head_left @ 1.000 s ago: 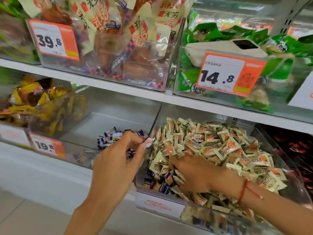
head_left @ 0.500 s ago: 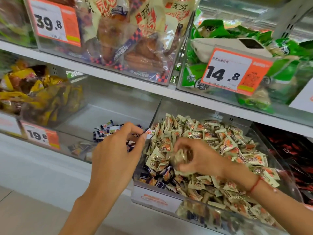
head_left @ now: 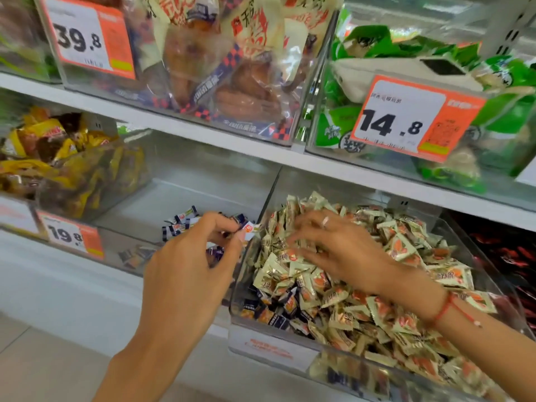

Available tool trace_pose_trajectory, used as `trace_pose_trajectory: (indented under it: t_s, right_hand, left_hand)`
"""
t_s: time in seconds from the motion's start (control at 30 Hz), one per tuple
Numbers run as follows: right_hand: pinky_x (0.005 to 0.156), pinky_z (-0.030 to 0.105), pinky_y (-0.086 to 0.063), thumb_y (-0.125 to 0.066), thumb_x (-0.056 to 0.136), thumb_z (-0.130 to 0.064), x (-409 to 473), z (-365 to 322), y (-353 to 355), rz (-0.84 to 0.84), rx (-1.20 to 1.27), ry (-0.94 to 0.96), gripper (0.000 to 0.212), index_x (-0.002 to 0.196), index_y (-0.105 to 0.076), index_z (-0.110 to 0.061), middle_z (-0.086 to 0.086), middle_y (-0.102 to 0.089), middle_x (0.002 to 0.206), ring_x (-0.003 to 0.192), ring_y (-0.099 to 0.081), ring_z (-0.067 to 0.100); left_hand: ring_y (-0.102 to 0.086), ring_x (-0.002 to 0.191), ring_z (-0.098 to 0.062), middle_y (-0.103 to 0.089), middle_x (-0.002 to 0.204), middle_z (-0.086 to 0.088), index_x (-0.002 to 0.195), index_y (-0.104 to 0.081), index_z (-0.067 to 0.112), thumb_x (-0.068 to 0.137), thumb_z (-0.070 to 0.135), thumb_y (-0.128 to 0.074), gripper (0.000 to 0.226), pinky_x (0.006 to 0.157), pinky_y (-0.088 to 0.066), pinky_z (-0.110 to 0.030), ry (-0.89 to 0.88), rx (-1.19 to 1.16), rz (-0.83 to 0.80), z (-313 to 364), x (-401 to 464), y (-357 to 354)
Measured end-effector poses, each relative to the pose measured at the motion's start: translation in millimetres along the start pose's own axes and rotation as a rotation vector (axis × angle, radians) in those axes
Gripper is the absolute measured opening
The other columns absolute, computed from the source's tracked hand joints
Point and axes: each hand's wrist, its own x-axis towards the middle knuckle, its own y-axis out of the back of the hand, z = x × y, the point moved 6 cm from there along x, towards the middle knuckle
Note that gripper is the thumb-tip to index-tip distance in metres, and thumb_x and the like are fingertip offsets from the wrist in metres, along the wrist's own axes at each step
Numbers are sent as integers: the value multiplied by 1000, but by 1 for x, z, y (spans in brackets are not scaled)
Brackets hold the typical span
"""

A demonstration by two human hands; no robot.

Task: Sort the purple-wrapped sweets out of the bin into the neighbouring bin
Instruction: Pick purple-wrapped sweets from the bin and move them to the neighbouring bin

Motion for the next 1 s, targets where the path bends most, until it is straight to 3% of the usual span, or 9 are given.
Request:
trace_pose_trajectory:
  t_s: [0.1,0.2,0.3,0.43,0.57,0.73,0.87,1.0]
  right_hand:
    - [86,32,-55,-66,88,-33,-13,-29,-20,-135,231,125,28,116,-64,-32,-13,-66,106,98,-59,1]
    - [91,31,-49,-68,88,-31,-15,-42,-40,-356,282,184,37,125,-60,-32,-11,-62,121,105,-53,0]
    - [101,35,-42,-63,89,-19,-17,-51,-66,-541,152,344,55,141,-44,-28,-3,-42,146,127,-39,13]
    - [102,40,-37,-67,82,-29,-17,-57,-87,-514,-149,570,72,145,-34,-23,6,-33,150,124,-35,23]
    - [86,41,-45,-64,85,-27,-7,-64,-84,-478,-157,555,58,138,-41,-18,12,-45,133,112,-43,27]
    - [63,40,-45,-52,95,-22,-3,-67,-86,-551,-172,450,47,138,-37,-10,18,-45,121,92,-53,30]
    - [61,36,-34,-54,95,-28,2,-62,-88,-612,-94,289,46,132,-40,-6,18,-43,120,78,-45,25]
    - [65,33,-33,-63,90,-26,4,-60,-87,-609,41,208,39,122,-49,-9,15,-50,117,91,-52,30]
  left_hand:
    - [-57,58,4,-58,69,29,85,-56,40,84,38,-62,6,51,-48,-27,-39,36,17,3,-5,3]
    - [-56,63,-2,-58,70,24,89,-61,33,86,33,-64,5,51,-41,-16,-99,110,33,9,-12,4]
    - [-57,69,-3,-59,72,23,91,-62,31,86,33,-64,6,51,-41,-15,-129,127,10,12,-14,-2]
    - [-57,70,-3,-58,69,25,89,-60,36,86,37,-63,4,50,-46,-22,-104,96,29,9,-11,-5]
    - [-59,73,-3,-57,68,27,88,-60,37,85,43,-60,6,49,-47,-24,-113,81,33,13,-10,-9]
    - [-59,73,0,-56,68,29,88,-59,38,85,47,-54,11,47,-47,-24,-162,96,20,19,-12,-11]
    - [-58,56,-1,-57,66,27,88,-60,37,85,40,-63,6,48,-49,-32,-143,85,39,13,-12,-9]
    - [-59,67,-1,-56,64,28,86,-60,37,84,39,-64,5,48,-48,-27,-108,68,32,5,-9,-5]
